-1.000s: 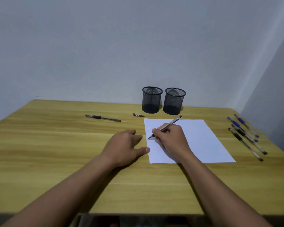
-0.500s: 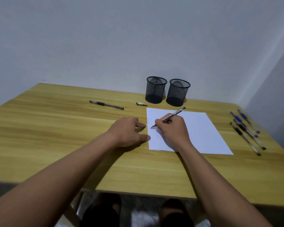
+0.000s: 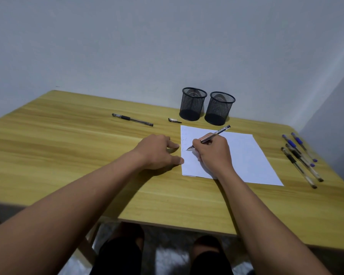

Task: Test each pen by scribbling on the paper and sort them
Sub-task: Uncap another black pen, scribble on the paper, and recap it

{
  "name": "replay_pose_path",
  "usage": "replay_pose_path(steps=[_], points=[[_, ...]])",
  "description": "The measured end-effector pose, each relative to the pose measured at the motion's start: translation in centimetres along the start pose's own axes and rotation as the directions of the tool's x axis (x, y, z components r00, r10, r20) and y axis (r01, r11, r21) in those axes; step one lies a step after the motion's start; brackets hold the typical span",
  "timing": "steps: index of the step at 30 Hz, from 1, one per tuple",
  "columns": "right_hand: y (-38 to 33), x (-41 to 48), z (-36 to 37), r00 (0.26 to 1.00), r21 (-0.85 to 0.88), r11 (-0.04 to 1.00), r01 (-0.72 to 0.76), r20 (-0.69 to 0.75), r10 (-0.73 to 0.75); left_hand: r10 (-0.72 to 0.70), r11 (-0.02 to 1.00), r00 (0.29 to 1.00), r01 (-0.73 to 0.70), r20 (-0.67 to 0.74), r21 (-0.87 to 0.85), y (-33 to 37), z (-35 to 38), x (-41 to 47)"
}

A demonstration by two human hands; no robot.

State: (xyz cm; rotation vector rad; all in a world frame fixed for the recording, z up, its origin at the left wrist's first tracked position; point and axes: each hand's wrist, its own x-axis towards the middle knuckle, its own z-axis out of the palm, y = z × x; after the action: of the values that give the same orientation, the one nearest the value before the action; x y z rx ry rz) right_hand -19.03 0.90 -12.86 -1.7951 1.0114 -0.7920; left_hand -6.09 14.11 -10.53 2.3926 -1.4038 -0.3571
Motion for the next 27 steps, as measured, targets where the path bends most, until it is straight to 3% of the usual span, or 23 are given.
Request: replay_pose_path(steps=[14, 27], points=[[-0.7, -0.7, -0.6, 0.998, -0.059, 0.996, 0.059, 0.002, -0.059, 0.013, 1.0, 1.0, -0.014, -0.016, -0.014, 0.1, 0.0, -0.2], [-2.2, -1.0, 0.8, 0.993, 0.202, 0.974, -0.104, 0.072, 0.092, 0.009, 0.998, 0.999, -0.006, 0.049, -0.059, -0.3, -1.7, -0.5]])
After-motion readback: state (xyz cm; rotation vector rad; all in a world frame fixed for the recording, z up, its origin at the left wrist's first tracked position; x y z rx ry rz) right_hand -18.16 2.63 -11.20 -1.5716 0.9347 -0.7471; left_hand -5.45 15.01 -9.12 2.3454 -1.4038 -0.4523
